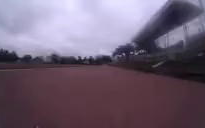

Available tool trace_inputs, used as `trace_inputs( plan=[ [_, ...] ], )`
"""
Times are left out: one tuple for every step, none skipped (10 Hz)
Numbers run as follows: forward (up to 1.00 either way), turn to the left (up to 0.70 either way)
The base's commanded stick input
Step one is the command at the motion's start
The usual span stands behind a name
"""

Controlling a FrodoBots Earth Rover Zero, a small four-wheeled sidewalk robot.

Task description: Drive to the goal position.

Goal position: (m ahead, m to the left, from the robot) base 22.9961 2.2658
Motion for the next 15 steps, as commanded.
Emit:
trace_inputs(
  plan=[
    [0.70, 0.00],
    [0.70, 0.00],
    [0.70, 0.00],
    [0.70, -0.07],
    [0.70, -0.14],
    [0.70, -0.14],
    [0.70, -0.14],
    [0.70, -0.14],
    [0.70, -0.14],
    [0.70, -0.14],
    [0.70, -0.14],
    [0.70, -0.14],
    [0.70, -0.14],
    [0.70, -0.12],
    [0.70, -0.02]
  ],
)
